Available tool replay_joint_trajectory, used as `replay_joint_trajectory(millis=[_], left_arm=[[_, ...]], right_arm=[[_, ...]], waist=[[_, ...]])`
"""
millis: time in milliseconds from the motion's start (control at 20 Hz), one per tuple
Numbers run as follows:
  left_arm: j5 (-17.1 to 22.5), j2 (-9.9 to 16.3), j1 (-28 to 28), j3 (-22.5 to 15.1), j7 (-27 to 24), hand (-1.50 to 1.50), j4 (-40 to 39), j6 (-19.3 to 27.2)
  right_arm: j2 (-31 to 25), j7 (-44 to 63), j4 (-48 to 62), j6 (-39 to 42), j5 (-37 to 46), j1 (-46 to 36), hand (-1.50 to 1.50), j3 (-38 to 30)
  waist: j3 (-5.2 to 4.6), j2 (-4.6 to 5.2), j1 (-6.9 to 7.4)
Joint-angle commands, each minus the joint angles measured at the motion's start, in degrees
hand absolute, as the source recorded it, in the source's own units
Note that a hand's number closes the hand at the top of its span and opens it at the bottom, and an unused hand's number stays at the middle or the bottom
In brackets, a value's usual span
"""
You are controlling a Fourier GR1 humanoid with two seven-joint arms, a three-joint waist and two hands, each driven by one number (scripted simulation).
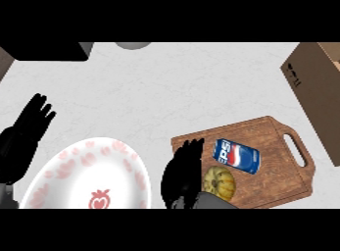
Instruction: Pick the squash from the cutting board and place it in the cardboard box
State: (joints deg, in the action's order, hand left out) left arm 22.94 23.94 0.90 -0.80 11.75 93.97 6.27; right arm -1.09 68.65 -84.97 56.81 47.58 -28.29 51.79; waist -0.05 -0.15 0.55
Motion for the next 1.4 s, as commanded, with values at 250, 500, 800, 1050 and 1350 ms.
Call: replay_joint_trajectory(millis=[250, 500, 800, 1050, 1350], left_arm=[[1.7, 0.8, -0.7, 3.3, -0.9, 0.0, -2.1, -4.0], [-1.7, -1.4, 3.4, 1.5, 1.6, 0.0, -1.8, -0.9], [-1.0, -1.7, 4.3, 3.3, 0.3, 0.0, -4.7, -3.0], [-1.5, -2.4, -1.2, 3.6, 0.8, 0.0, 1.2, -3.4], [-2.9, -2.8, -1.4, 4.7, -0.2, 0.0, -0.4, -5.4]], right_arm=[[1.0, 10.3, 2.1, 2.0, 0.8, 2.2, -1.5, 0.1], [1.0, 10.4, 1.7, 3.3, -0.4, 1.7, -1.5, -0.9], [1.0, 9.2, 1.5, 3.1, 6.4, 7.7, -1.5, -0.3], [1.1, 6.4, 2.6, 2.6, 7.9, 6.1, -1.5, -2.3], [1.0, -0.4, 3.9, 6.9, 13.4, 4.0, -1.5, -7.4]], waist=[[0.0, 0.03, -0.02], [0.03, 0.08, -0.2], [0.02, 0.09, -0.86], [0.04, 0.05, -0.15], [0.04, 0.11, -0.3]])
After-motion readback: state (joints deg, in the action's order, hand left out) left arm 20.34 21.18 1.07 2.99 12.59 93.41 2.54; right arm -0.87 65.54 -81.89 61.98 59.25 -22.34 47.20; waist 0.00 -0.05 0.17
